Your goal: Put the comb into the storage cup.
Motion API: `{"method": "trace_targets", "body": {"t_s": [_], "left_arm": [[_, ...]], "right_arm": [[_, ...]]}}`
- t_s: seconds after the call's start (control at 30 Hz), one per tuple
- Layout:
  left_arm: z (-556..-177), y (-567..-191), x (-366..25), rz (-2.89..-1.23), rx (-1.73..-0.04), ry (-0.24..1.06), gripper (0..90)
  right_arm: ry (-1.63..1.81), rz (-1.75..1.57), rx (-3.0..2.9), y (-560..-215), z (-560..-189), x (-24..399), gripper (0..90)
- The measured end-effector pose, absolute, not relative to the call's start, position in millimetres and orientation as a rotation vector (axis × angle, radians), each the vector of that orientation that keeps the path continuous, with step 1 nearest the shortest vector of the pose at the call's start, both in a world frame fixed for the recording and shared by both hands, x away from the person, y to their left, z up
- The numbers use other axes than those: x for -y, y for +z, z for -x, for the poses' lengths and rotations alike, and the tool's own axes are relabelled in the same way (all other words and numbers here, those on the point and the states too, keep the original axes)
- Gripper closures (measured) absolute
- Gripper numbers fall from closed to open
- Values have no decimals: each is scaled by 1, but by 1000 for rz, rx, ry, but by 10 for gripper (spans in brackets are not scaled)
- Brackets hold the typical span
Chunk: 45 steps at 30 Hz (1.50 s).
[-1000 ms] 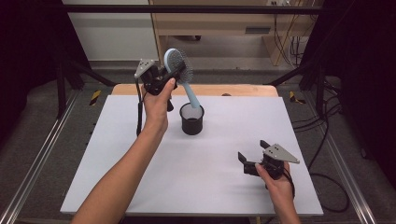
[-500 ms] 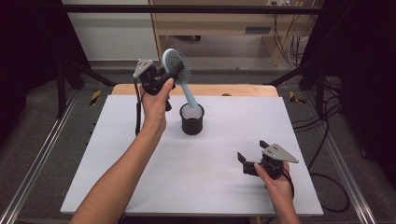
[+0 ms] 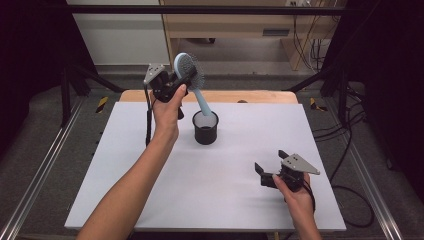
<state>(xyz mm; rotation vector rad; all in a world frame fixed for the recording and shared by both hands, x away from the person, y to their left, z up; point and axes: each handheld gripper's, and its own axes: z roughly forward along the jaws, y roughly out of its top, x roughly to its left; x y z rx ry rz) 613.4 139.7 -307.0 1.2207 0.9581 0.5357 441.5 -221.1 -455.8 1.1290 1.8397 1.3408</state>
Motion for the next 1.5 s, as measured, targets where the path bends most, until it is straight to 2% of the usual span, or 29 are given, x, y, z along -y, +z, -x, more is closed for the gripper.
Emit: {"method": "trace_targets", "body": {"t_s": [0.93,1.5], "left_arm": [[-610,-316,-139,-1239,-970,539,511],[-610,-337,-131,-1271,-985,534,511]], "right_arm": [[1356,-1140,-1814,-454,-441,226,35],[1357,-1143,-1826,-455,-441,225,36]]}}
